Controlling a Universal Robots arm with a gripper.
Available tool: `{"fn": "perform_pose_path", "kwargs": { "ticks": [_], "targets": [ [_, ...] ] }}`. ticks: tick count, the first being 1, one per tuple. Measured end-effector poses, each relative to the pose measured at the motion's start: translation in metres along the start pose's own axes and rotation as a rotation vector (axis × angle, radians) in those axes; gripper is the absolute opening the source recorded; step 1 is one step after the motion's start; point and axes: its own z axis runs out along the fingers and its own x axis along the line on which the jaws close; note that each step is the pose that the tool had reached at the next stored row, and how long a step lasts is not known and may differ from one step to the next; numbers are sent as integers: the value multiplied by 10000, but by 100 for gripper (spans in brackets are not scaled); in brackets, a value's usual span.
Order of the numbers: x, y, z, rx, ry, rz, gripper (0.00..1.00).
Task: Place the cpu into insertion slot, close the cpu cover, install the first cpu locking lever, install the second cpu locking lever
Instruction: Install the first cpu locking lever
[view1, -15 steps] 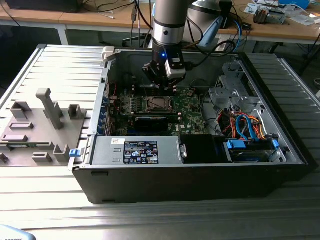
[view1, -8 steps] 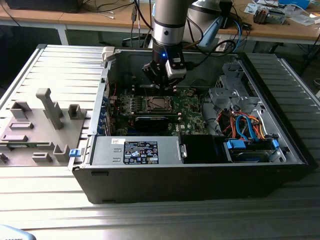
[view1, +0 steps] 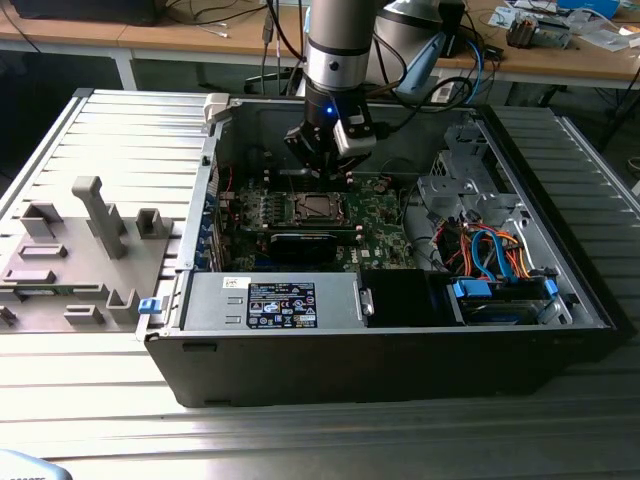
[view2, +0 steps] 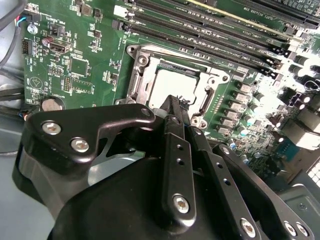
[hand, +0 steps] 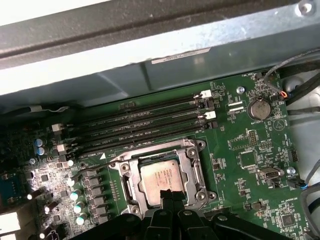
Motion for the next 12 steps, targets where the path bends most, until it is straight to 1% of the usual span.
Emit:
{"fn": "perform_pose_path", "kwargs": {
  "ticks": [6, 10, 12],
  "targets": [
    [0, 0, 0, -5, -8, -242, 11],
    [0, 0, 0, -59, -4, -451, 11],
    [0, 1, 1, -69, -8, -682, 11]
  ]
}}
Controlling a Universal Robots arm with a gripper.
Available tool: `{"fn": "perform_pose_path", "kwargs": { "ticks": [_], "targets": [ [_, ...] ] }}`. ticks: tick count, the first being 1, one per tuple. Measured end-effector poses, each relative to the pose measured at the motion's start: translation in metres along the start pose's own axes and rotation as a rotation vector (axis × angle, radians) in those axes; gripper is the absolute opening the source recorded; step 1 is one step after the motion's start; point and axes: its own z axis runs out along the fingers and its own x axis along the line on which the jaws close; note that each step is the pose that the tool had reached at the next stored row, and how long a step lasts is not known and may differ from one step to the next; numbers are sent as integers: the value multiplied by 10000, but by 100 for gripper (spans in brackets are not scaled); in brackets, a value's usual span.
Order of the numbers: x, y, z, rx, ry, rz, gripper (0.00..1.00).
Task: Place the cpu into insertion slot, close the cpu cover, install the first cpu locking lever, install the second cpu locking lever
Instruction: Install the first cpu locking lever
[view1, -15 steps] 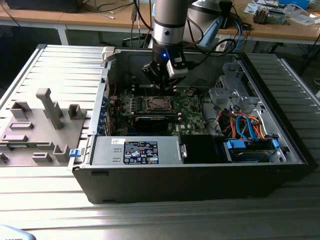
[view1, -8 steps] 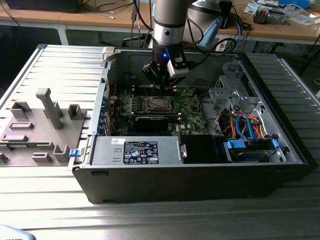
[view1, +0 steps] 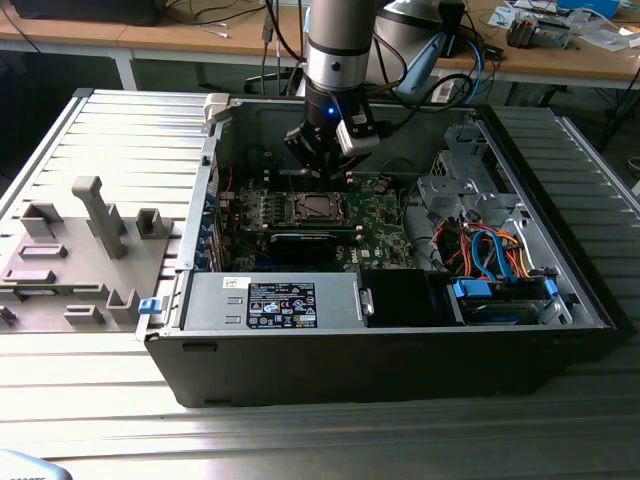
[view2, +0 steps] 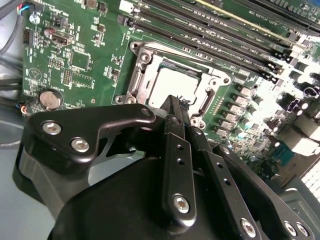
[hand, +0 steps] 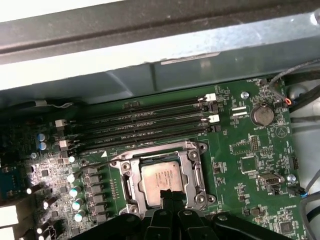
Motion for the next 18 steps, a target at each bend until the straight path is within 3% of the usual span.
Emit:
{"fn": "perform_pose_path", "kwargs": {
  "ticks": [5, 18],
  "targets": [
    [0, -1, 0, -1, -8, -319, 11],
    [44, -7, 0, -1, -8, -319, 11]
  ]
}}
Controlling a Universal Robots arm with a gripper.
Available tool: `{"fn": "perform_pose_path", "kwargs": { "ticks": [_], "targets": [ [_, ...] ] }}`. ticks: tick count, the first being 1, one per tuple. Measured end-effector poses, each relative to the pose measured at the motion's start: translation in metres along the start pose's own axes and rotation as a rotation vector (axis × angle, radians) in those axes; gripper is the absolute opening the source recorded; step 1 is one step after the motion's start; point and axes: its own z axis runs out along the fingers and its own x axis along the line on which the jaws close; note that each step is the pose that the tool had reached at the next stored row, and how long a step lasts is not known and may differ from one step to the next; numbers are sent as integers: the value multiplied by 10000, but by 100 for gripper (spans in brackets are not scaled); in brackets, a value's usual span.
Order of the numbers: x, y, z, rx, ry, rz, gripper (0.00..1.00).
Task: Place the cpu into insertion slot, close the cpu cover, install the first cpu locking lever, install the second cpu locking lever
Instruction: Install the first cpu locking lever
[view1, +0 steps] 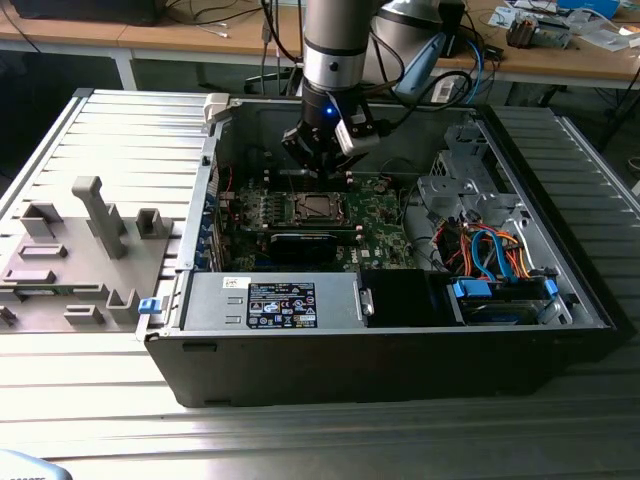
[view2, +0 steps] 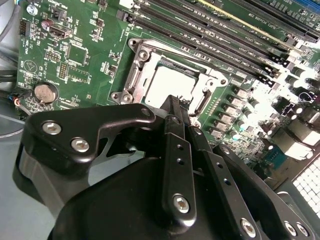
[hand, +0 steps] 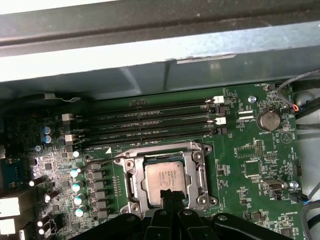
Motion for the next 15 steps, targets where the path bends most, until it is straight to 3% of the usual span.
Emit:
{"fn": "perform_pose_path", "kwargs": {
  "ticks": [15],
  "targets": [
    [155, -16, 0, -3, -4, 0, 11]
  ]
}}
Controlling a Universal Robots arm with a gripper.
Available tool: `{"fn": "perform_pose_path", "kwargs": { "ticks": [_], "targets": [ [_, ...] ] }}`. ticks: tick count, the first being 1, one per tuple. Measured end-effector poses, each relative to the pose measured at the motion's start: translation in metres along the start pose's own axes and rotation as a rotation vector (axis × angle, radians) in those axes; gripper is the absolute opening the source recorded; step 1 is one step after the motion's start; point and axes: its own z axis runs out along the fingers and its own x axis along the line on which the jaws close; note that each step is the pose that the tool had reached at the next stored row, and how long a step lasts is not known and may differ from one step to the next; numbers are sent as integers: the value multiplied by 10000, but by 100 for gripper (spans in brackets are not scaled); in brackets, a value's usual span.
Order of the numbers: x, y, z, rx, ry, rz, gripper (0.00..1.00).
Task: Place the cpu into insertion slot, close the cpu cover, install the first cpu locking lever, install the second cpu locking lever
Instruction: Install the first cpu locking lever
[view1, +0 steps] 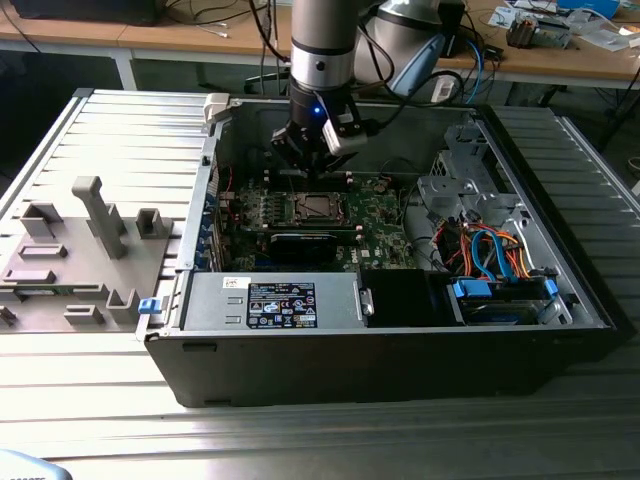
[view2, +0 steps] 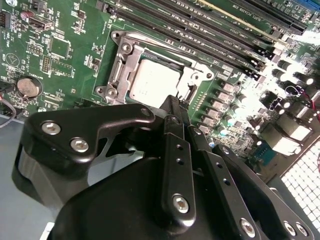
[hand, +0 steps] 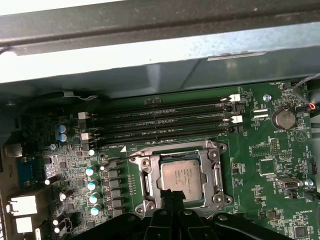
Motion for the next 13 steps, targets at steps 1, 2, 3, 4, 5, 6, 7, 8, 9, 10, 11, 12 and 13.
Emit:
{"fn": "perform_pose_path", "kwargs": {
  "ticks": [1, 2, 3, 4, 5, 6, 7, 8, 9, 10, 11, 12, 13],
  "targets": [
    [4, -1, 0, 0, 0, 0, 11],
    [13, -2, 0, -1, 0, 0, 11],
    [26, -3, 0, -1, 0, 0, 11],
    [38, -4, 0, -2, 0, 0, 11],
    [43, -5, 0, -2, 0, 0, 11],
    [48, -6, 0, -2, 0, 0, 11],
    [54, -6, 0, -3, 1, 0, 11],
    [58, -7, 0, -3, 0, 0, 11],
    [61, -7, 0, -4, 0, 0, 11],
    [66, -8, 0, -3, 1, 0, 11],
    [68, -8, 0, -4, 0, -1, 11],
    [70, -8, 0, -3, 1, -1, 11],
    [72, -8, 0, -3, 1, 0, 11]
  ]
}}
